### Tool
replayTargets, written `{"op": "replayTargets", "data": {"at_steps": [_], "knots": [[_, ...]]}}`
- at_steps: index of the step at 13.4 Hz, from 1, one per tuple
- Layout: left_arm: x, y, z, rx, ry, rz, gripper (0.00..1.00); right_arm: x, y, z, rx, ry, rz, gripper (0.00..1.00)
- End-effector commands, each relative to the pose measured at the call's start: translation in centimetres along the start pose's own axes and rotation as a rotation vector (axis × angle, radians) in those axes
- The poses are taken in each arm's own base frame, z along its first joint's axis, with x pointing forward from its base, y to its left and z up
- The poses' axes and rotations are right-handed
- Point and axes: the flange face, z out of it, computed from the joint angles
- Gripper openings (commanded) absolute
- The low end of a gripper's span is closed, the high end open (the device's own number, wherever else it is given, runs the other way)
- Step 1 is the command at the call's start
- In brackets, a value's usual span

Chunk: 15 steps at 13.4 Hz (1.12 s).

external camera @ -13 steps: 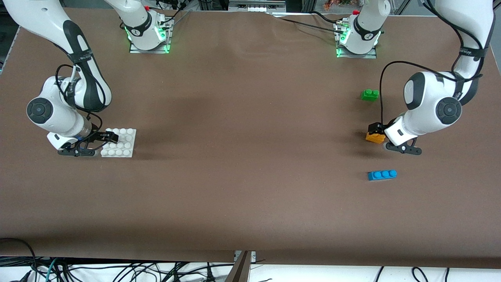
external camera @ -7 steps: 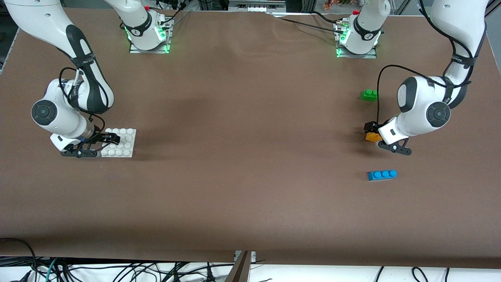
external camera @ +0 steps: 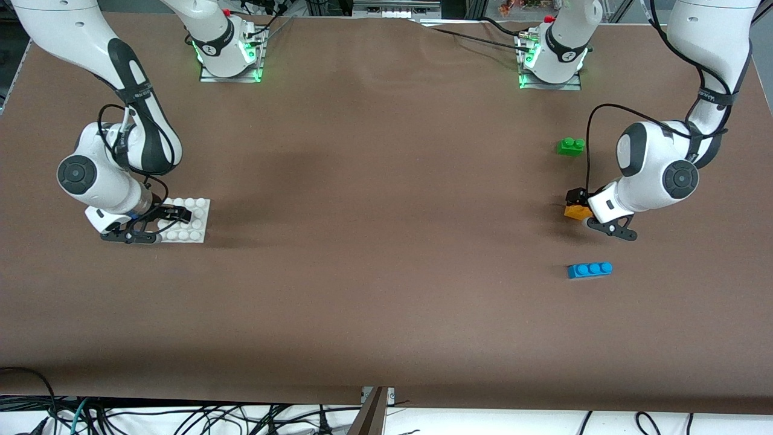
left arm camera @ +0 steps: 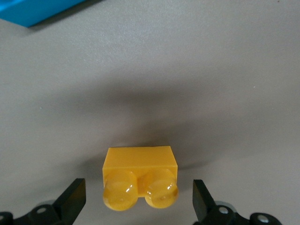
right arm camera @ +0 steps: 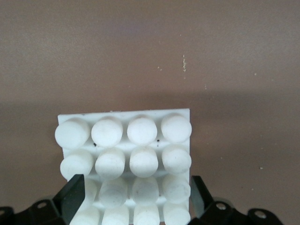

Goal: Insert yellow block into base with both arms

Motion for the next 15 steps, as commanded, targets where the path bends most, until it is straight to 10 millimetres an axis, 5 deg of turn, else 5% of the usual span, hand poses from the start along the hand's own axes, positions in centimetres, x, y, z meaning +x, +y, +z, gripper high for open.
{"op": "replayTargets", "data": {"at_steps": [1, 8, 12, 15], "knots": [[0.1, -0.1, 0.8, 0.005, 0.001, 0.024, 1.0, -0.2, -0.3, 1.0, 0.0, 0.01, 0.014, 1.0], [0.1, 0.0, 1.7, 0.0, -0.008, 0.014, 0.96, -0.5, -0.4, 2.5, -0.002, 0.003, 0.004, 1.0], [0.1, -0.1, 2.1, -0.001, -0.009, 0.011, 0.71, -0.6, -0.2, 2.6, -0.003, -0.002, -0.013, 1.0], [0.1, -0.1, 2.0, -0.001, -0.009, 0.014, 0.36, -1.0, 0.1, 2.7, -0.003, -0.01, -0.031, 1.0]]}}
